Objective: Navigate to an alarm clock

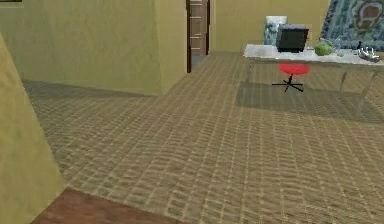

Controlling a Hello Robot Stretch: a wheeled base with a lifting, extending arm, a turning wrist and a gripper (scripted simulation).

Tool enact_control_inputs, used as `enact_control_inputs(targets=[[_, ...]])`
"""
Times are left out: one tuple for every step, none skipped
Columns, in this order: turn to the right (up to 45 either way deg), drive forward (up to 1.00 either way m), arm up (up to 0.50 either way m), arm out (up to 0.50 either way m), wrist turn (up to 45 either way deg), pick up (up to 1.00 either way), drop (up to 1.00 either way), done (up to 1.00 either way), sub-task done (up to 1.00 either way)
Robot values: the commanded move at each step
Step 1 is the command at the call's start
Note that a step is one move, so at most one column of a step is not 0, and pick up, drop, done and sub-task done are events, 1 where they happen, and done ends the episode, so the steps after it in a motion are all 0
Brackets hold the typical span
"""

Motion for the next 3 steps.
enact_control_inputs(targets=[[0.0,1.00,0.00,0.00,0.0,0.00,0.00,0.00,0.00],[0.0,1.00,0.00,0.00,0.0,0.00,0.00,0.00,0.00],[0.0,1.00,0.00,0.00,0.0,0.00,0.00,0.00,0.00]])
